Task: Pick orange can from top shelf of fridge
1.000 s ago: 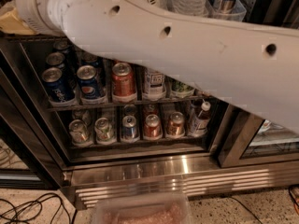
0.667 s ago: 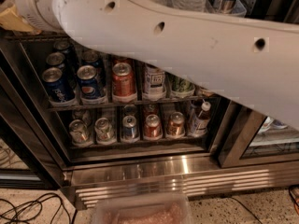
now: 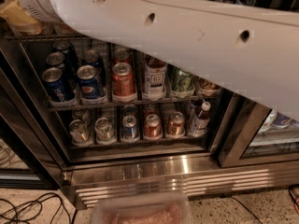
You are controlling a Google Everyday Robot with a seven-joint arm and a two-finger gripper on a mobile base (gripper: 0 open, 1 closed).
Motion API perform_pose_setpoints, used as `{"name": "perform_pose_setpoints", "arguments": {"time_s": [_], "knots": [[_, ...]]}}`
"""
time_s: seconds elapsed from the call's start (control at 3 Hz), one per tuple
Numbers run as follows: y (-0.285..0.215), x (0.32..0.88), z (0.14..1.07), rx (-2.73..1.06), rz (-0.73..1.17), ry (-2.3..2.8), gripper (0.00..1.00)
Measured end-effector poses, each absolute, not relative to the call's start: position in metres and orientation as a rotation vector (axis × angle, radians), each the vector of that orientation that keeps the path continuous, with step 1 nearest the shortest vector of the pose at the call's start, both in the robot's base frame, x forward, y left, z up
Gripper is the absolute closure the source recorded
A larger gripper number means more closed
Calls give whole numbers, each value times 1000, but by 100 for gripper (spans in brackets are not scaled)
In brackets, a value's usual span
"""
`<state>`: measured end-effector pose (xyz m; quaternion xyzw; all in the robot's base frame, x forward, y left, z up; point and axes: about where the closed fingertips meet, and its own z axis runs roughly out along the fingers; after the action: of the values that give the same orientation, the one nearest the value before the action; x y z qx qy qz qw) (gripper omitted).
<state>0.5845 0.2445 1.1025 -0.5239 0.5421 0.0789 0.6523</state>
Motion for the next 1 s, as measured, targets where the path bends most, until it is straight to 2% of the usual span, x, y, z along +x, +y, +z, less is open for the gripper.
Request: {"name": "perform_pose_setpoints", "arguments": {"time_s": [1.0], "knots": [[261,606,1093,-1223,133,1271,34]]}}
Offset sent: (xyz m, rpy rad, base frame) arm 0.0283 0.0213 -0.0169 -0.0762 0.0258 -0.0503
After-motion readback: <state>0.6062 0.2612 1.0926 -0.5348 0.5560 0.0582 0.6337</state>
